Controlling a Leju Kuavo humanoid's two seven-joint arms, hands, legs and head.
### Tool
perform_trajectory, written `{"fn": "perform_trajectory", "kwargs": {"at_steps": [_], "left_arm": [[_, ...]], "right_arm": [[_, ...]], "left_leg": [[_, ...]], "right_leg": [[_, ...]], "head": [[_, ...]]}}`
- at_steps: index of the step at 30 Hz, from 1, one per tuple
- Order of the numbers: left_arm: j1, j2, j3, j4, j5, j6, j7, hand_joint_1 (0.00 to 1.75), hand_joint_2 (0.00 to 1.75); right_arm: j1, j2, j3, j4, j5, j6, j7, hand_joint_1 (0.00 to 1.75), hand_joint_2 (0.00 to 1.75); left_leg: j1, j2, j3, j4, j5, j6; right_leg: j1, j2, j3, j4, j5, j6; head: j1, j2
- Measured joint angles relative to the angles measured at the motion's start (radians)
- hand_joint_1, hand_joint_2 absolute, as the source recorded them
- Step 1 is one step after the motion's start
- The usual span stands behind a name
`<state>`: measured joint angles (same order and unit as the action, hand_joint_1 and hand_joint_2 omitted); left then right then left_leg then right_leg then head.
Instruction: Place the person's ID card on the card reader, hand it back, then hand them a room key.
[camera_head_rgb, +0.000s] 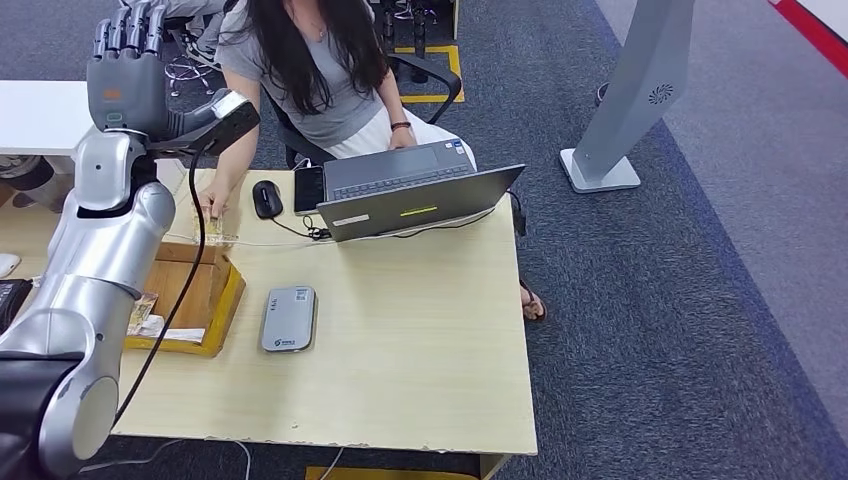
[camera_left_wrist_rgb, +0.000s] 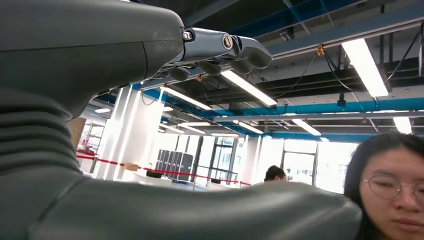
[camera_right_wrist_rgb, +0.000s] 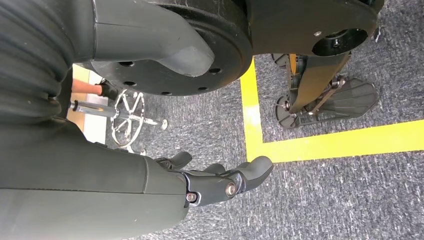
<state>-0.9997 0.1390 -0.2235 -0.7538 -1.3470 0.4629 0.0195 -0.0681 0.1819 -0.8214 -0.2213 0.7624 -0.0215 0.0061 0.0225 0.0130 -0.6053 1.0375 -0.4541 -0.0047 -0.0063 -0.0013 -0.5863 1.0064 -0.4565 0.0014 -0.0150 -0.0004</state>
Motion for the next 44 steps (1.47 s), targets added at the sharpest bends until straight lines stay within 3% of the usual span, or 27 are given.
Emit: {"fn": "perform_trajectory", "kwargs": {"at_steps": [3, 7, 9, 11, 14, 16, 19, 22, 26, 29, 32, 34, 38, 42, 44], "left_arm": [[0.072, 0.011, 0.0, -0.082, 0.04, 0.038, -0.036, 0.0, 0.0], [0.26, 0.04, 0.005, -0.282, 0.132, 0.079, -0.1, 0.0, 0.0], [0.409, 0.063, 0.018, -0.428, 0.221, 0.115, -0.161, 0.0, 0.0], [0.607, 0.084, 0.047, -0.6, 0.36, 0.165, -0.268, 0.0, 0.0], [0.939, 0.088, 0.139, -0.852, 0.678, 0.2, -0.54, 0.0, 0.0], [1.11, 0.072, 0.22, -0.991, 0.906, 0.143, -0.674, 0.0, 0.0], [1.299, 0.045, 0.354, -1.166, 1.123, 0.012, -0.718, 0.0, 0.0], [1.406, 0.024, 0.45, -1.276, 1.163, -0.028, -0.723, 0.0, 0.0], [1.471, -0.001, 0.52, -1.354, 1.221, -0.1, -0.723, 0.0, 0.0], [1.45, -0.069, 0.605, -1.367, 1.346, -0.37, -0.722, 0.0, 0.0], [1.356, -0.196, 0.83, -1.353, 1.4, -0.747, -0.722, 0.0, 0.0], [1.296, -0.258, 1.0, -1.323, 1.401, -0.945, -0.722, 0.0, 0.0], [1.192, -0.355, 1.247, -1.251, 1.39, -1.165, -0.722, 0.0, 0.0], [1.124, -0.417, 1.409, -1.179, 1.376, -1.249, -0.676, 0.0, 1.75], [1.108, -0.433, 1.452, -1.138, 1.362, -1.246, -0.643, 0.0, 1.75]], "right_arm": [[0.001, 0.001, -0.002, 0.0, -0.004, -0.009, 0.0, 0.0, 1.75], [0.007, 0.003, -0.015, 0.001, -0.022, -0.015, -0.011, 0.0, 1.75], [0.011, 0.006, -0.028, 0.001, -0.038, -0.02, -0.023, 0.0, 1.75], [0.018, 0.012, -0.045, 0.001, -0.056, -0.03, -0.035, 0.0, 1.75], [0.033, 0.02, -0.076, 0.001, -0.08, -0.054, -0.045, 0.0, 1.75], [0.042, 0.024, -0.095, 0.001, -0.087, -0.07, -0.048, 0.0, 1.75], [0.046, 0.028, -0.118, 0.001, -0.089, -0.086, -0.048, 0.0, 1.75], [0.046, 0.031, -0.132, 0.001, -0.089, -0.089, -0.048, 0.0, 1.75], [0.045, 0.033, -0.143, 0.0, -0.084, -0.098, -0.048, 0.0, 1.75], [0.046, 0.034, -0.144, 0.0, -0.07, -0.108, -0.047, 0.0, 1.75], [0.046, 0.034, -0.144, 0.0, -0.044, -0.116, -0.043, 0.0, 1.75], [0.048, 0.034, -0.144, 0.0, -0.022, -0.119, -0.039, 0.0, 1.75], [0.051, 0.032, -0.144, -0.001, 0.016, -0.126, -0.037, 0.0, 1.75], [0.053, 0.031, -0.142, -0.002, 0.055, -0.138, -0.038, 0.0, 1.75], [0.053, 0.031, -0.138, -0.002, 0.075, -0.141, -0.037, 0.0, 1.75]], "left_leg": [[0.0, 0.0, 0.0, 0.0, 0.0, 0.0], [0.0, 0.001, 0.0, -0.001, -0.001, -0.001], [0.0, 0.005, 0.002, -0.002, -0.004, -0.003], [-0.001, 0.01, 0.006, -0.003, -0.009, -0.004], [-0.001, 0.018, 0.011, -0.003, -0.015, -0.005], [-0.001, 0.016, 0.011, -0.003, -0.017, -0.003], [-0.001, 0.01, 0.01, -0.003, -0.018, -0.002], [0.0, 0.004, 0.01, -0.003, -0.019, -0.002], [-0.001, 0.001, 0.011, -0.003, -0.018, -0.002], [-0.001, -0.002, 0.012, -0.003, -0.017, -0.002], [-0.001, -0.005, 0.013, -0.003, -0.016, -0.002], [-0.001, -0.004, 0.014, -0.003, -0.017, -0.003], [-0.001, -0.005, 0.015, -0.003, -0.017, -0.003], [-0.001, -0.005, 0.015, -0.003, -0.017, -0.003], [-0.001, -0.005, 0.015, -0.003, -0.017, -0.003]], "right_leg": [[0.0, 0.0, 0.0, 0.0, 0.0, 0.0], [0.0, 0.001, 0.0, 0.0, -0.001, -0.001], [-0.001, 0.004, 0.001, 0.0, -0.003, -0.002], [-0.001, 0.01, 0.003, 0.0, -0.006, -0.003], [-0.002, 0.018, 0.005, 0.0, -0.011, -0.002], [-0.001, 0.016, 0.005, 0.0, -0.015, -0.001], [-0.001, 0.01, 0.006, 0.0, -0.018, -0.001], [-0.001, 0.004, 0.007, 0.0, -0.021, -0.001], [-0.001, 0.0, 0.01, 0.0, -0.021, -0.001], [-0.001, -0.003, 0.013, 0.0, -0.02, -0.001], [-0.001, -0.005, 0.015, 0.0, -0.02, -0.002], [-0.001, -0.005, 0.015, 0.0, -0.02, -0.002], [-0.001, -0.006, 0.016, 0.0, -0.02, -0.002], [-0.001, -0.006, 0.016, 0.0, -0.02, -0.002], [-0.001, -0.006, 0.016, 0.0, -0.02, -0.002]], "head": [[0.0, 0.0], [0.0, 0.0], [0.0, 0.0], [0.0, 0.0], [-0.003, 0.0], [-0.003, 0.0], [-0.003, 0.0], [-0.004, 0.0], [-0.004, 0.0], [-0.004, 0.0], [-0.002, 0.0], [-0.002, 0.0], [-0.003, 0.0], [-0.003, 0.0], [-0.003, 0.0]]}}
